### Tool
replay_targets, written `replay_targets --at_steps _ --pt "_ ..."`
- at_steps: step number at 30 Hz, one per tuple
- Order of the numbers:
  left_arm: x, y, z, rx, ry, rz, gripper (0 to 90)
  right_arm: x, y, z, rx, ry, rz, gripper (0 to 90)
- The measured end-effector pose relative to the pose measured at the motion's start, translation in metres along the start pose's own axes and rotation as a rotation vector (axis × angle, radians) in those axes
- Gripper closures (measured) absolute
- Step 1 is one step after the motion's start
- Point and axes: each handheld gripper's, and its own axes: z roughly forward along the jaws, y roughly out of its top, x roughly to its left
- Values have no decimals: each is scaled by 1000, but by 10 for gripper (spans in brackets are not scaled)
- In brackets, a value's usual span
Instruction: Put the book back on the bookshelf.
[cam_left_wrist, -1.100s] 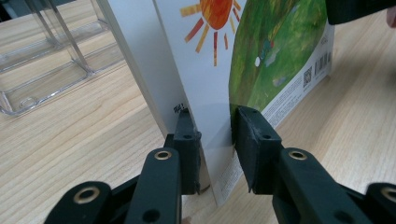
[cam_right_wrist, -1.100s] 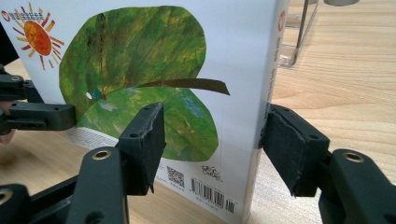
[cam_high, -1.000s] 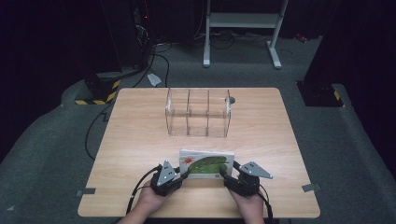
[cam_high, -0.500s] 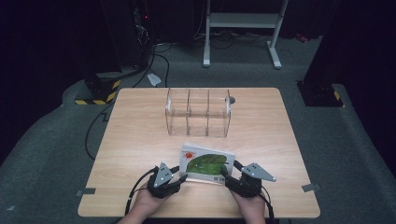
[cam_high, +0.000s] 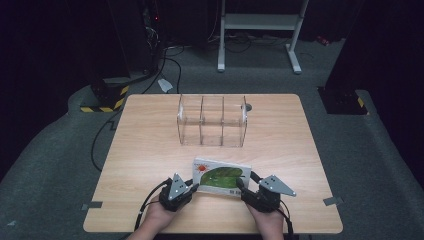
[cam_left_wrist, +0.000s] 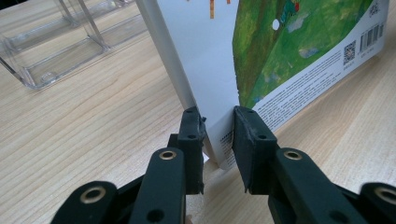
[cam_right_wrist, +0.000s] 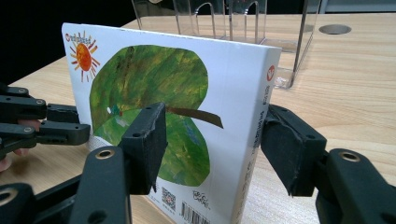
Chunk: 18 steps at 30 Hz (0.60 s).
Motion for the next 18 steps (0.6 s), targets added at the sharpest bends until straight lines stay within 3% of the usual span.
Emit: replay_targets --at_steps 6,14,18 --pt "-3 -1 1 -5 14 6 726 1 1 -1 -15 -5 -11 407" --pt "-5 -2 1 14 -2 18 731 1 1 -3 -26 -6 -9 412" --pt "-6 -3 1 17 -8 5 733 0 1 -4 -28 -3 -12 414"
